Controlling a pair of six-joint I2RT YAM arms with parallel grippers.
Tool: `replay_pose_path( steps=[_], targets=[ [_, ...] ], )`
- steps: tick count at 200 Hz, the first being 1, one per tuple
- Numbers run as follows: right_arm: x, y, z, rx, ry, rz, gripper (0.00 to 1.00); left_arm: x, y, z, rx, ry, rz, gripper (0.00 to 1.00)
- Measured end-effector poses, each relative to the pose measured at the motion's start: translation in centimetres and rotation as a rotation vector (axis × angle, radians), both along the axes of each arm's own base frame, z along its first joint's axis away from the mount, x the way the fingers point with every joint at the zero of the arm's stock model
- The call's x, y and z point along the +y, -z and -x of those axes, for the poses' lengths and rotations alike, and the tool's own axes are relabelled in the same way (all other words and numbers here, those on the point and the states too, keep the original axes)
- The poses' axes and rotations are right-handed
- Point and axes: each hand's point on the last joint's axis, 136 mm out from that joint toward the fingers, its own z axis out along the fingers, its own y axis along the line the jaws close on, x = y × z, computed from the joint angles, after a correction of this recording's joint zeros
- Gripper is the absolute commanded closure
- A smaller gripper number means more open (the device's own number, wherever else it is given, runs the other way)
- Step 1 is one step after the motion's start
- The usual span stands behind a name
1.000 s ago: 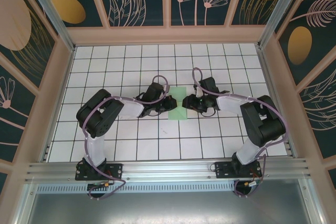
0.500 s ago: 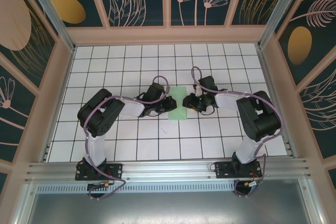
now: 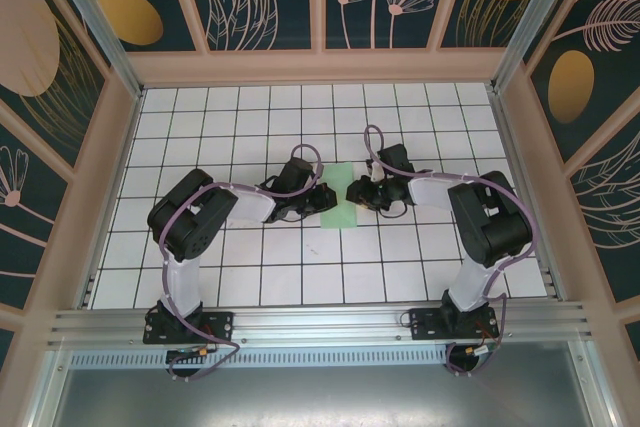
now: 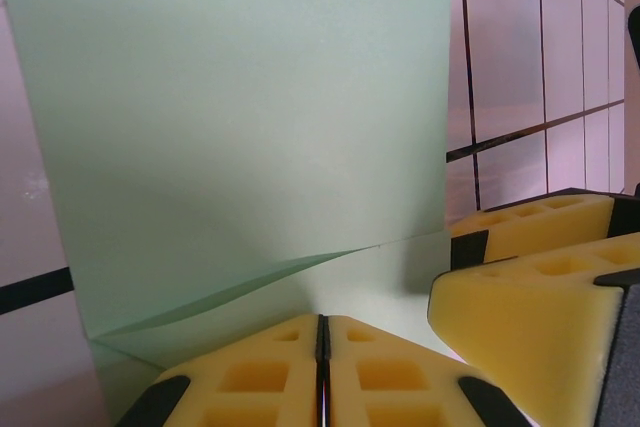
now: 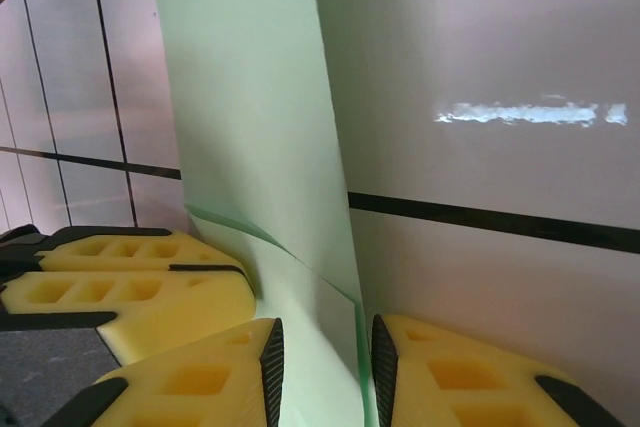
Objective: Fold a paper plane with a square sheet of paper (pick it up from the middle)
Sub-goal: Turn over the paper at the center of the table.
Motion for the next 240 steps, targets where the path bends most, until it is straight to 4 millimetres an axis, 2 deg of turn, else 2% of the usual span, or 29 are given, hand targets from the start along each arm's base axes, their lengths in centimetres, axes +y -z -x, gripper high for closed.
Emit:
replay_pose_path(
  steps=[40, 99, 116, 130, 141, 159, 180, 198, 218, 240],
  targets=[
    [0.3, -0.3, 0.0, -0.004, -0.012, -0.023, 0.68, 0.0, 0.0, 0.0, 0.0, 0.0, 0.0, 0.88],
    [0.2, -0.1, 0.8, 0.01, -0.036, -0.063, 0.8, 0.0, 0.0, 0.0, 0.01, -0.009, 0.005, 0.87],
    [0.2, 0.0, 0.8, 0.008, -0.042, -0.066, 0.9, 0.0, -0.1, -0.1, 0.012, -0.013, 0.01, 0.87],
    [0.1, -0.1, 0.8, 0.007, -0.045, -0.069, 0.91, -0.1, -0.1, -0.1, 0.014, -0.017, 0.013, 0.86],
    [0.2, -0.1, 0.9, 0.004, -0.05, -0.071, 0.97, -0.1, -0.2, -0.1, 0.015, -0.019, 0.015, 0.84],
    [0.1, -0.2, 1.0, -0.002, -0.06, -0.065, 0.98, -0.1, -0.7, -0.2, 0.012, -0.027, 0.023, 0.81],
    [-0.5, -0.7, 1.2, -0.012, -0.058, -0.03, 1.0, 0.4, -2.7, -0.5, -0.028, -0.058, 0.038, 0.74],
    [-1.4, -1.9, 0.9, -0.044, -0.042, 0.032, 1.0, 1.2, -5.8, -0.9, -0.099, -0.105, 0.056, 0.7],
    [-3.1, -4.6, -0.2, -0.117, 0.003, 0.141, 1.0, 2.5, -9.7, -1.6, -0.19, -0.174, 0.071, 0.67],
    [-5.5, -8.7, -1.8, -0.231, 0.08, 0.313, 0.98, 4.3, -13.4, -2.2, -0.285, -0.261, 0.075, 0.62]
  ],
)
